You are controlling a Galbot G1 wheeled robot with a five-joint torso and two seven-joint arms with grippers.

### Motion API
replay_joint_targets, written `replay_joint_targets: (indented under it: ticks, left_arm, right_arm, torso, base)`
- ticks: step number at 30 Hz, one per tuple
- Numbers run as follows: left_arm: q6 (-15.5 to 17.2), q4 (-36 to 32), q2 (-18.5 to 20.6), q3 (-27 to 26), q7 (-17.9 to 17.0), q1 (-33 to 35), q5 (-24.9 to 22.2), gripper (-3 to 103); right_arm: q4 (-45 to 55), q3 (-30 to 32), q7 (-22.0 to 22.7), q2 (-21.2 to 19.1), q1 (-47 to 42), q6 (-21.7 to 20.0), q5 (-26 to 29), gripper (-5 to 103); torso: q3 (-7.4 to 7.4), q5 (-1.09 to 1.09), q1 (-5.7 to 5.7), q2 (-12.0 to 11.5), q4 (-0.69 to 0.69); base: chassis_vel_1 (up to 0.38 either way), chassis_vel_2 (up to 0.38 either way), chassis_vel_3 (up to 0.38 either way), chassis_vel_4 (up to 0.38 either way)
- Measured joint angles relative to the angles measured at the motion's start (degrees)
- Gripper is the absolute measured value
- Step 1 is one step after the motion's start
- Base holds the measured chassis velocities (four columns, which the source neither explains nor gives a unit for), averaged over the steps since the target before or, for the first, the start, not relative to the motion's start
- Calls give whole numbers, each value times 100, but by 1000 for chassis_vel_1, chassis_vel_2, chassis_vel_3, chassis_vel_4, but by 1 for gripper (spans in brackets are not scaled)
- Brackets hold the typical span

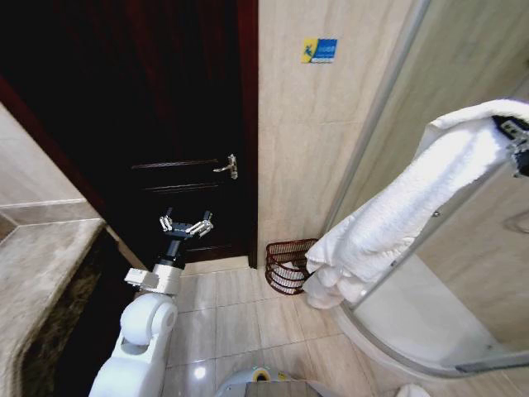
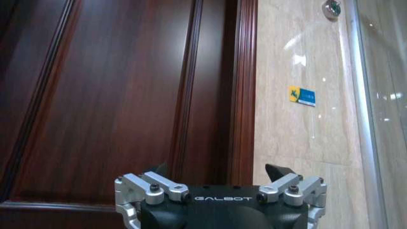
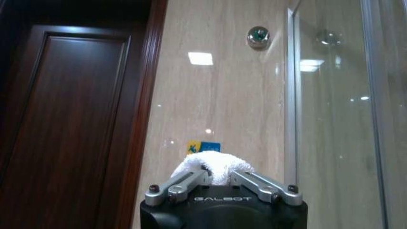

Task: Discard the used towel into the hamper.

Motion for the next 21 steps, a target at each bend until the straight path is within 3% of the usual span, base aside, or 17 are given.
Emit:
replay_joint_targets:
  ticks: [21]
  left_arm:
    - [15,-147,-55,38,-70,38,55,100]
  right_arm:
    - [-1,37,-29,44,-38,-47,61,2]
  torso:
    - [0,1,0,1,1]
  base:
    - [-10,7,9,-7]
